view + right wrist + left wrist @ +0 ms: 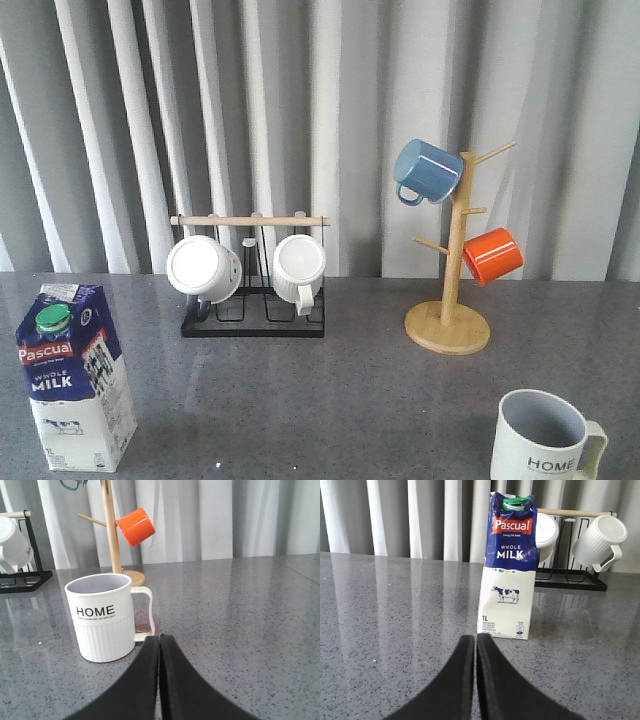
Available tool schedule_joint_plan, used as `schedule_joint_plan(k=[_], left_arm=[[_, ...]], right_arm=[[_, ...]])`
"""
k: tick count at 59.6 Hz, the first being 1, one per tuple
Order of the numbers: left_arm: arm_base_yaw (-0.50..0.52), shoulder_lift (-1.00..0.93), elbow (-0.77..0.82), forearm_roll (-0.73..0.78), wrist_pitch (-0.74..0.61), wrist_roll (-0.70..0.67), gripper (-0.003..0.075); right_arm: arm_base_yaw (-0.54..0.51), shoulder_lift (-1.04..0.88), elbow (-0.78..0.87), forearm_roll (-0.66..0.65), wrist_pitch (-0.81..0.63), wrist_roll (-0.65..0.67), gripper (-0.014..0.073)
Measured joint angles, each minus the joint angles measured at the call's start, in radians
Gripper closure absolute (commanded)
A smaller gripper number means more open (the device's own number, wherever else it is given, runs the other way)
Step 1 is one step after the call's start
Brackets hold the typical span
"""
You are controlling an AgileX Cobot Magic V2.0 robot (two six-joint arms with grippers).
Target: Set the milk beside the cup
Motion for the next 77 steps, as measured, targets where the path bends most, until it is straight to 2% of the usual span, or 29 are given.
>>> schedule_joint_plan(k=[77], left_arm=[[0.000, 0.000, 0.000, 0.000, 0.000, 0.000, 0.0727]], right_arm=[[0.000, 0.000, 0.000, 0.000, -0.013, 0.000, 0.0598]])
